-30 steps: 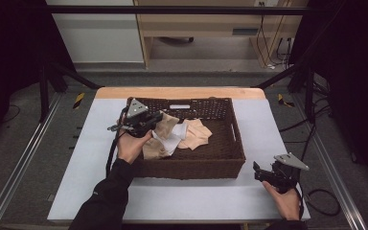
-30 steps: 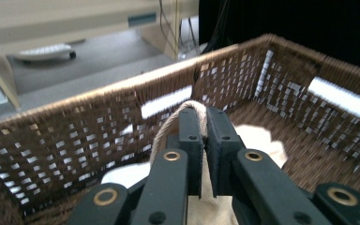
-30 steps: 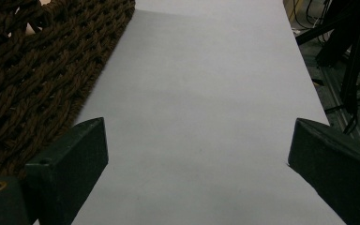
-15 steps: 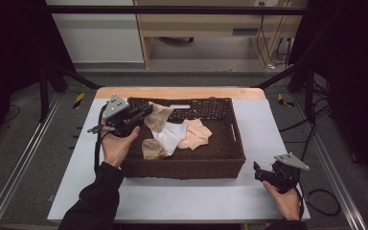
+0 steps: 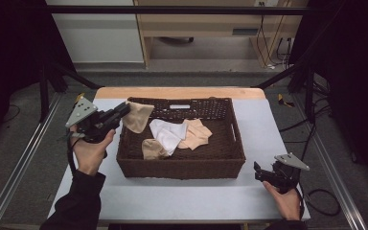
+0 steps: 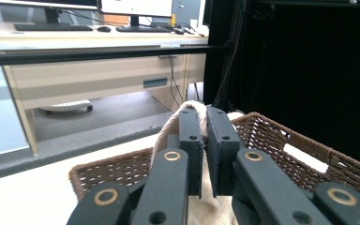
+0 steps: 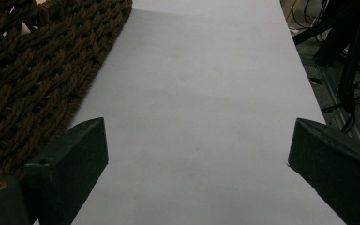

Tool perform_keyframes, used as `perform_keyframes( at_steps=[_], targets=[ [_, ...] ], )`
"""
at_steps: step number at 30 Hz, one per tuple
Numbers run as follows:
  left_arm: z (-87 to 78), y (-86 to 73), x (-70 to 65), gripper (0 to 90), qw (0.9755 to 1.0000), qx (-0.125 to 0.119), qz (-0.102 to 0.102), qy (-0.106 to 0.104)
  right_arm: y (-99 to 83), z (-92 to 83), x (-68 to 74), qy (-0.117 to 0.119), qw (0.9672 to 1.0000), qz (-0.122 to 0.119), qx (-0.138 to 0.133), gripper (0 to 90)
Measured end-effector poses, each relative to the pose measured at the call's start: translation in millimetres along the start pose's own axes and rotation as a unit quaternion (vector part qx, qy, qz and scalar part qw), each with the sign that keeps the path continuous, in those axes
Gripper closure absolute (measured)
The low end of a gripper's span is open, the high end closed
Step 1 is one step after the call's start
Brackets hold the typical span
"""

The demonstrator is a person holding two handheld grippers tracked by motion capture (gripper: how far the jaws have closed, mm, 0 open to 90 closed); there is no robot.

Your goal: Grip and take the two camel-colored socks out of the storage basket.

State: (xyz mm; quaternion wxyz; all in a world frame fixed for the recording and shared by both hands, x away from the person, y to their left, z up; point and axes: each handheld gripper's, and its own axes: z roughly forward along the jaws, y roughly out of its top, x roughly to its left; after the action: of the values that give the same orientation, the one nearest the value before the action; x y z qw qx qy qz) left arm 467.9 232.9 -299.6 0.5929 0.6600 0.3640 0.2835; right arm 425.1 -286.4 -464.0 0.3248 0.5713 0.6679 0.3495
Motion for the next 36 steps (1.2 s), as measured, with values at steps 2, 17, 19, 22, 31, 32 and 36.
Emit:
perform_keyframes(
  at_steps=[2,17,19,22,31,32,36],
  targets=[
    [-7.9,-0.7,3.8,85.1,1.0000,-0.003,0.000,0.005,-0.1,0.2,-0.3,-0.001,1.0000,0.000,0.000,5.4],
    [-58.3,-23.0,43.9,85.1,0.9982,-0.005,-0.024,0.056,-0.5,0.1,-0.3,-0.002,1.0000,-0.002,0.001,5.4],
    [-62.1,-29.8,50.3,85.1,0.9975,0.001,-0.029,0.065,-0.5,-0.1,-0.4,-0.002,1.0000,0.000,0.000,5.4],
    [-67.1,-41.5,59.8,85.1,0.9964,0.012,-0.036,0.076,-0.5,0.0,-0.6,-0.002,1.0000,-0.001,0.000,5.4],
    [-70.9,-74.0,78.9,85.1,0.9917,0.066,-0.049,0.100,0.2,-1.5,0.2,0.002,1.0000,0.000,-0.002,5.4],
    [-71.2,-78.2,79.1,85.1,0.9909,0.074,-0.049,0.102,0.2,-1.9,0.1,0.002,1.0000,-0.001,-0.002,5.4],
    [-72.2,-93.7,82.3,85.1,0.9876,0.101,-0.054,0.108,-0.2,-2.2,0.1,0.002,1.0000,-0.001,-0.002,5.5]
  ],
)
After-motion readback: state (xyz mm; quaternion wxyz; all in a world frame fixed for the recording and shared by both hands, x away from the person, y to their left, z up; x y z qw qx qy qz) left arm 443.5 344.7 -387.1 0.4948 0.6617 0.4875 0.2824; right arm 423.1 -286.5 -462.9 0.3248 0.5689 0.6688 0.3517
